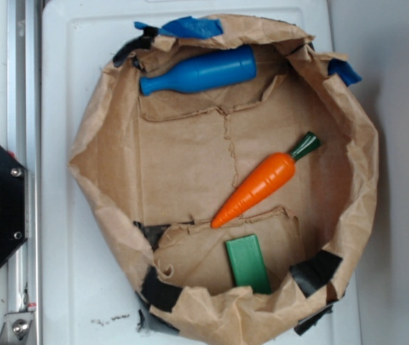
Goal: Grab the blue bottle.
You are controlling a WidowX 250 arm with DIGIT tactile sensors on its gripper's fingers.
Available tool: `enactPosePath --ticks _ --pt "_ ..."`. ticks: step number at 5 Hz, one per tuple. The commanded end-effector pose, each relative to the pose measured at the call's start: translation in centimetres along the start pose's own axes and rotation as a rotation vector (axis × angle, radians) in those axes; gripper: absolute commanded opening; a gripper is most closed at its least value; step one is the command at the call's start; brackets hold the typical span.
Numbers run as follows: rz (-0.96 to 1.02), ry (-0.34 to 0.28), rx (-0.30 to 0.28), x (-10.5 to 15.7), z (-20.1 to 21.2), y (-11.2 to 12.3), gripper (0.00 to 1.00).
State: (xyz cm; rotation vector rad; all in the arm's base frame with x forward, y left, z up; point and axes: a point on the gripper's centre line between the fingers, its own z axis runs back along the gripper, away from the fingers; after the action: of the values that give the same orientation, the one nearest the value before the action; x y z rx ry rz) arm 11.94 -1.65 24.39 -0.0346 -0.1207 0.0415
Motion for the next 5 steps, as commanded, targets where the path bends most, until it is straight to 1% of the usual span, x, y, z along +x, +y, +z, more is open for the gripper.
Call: enactPosePath --ticks 1,2,3,4,5 --pt "0.000 0.000 0.000 0.0 0.0 0.0 1.00" --pt "0.130 -0.064 0.011 4.9 -1.3 1.3 1.00" --pt "0.146 -0.073 0.045 9.4 -5.7 1.8 1.00" --pt "0.196 -0.094 0.042 13.2 -8.3 3.5 1.00" --pt "0.262 -0.124 0.036 13.8 -10.3 4.7 1.00"
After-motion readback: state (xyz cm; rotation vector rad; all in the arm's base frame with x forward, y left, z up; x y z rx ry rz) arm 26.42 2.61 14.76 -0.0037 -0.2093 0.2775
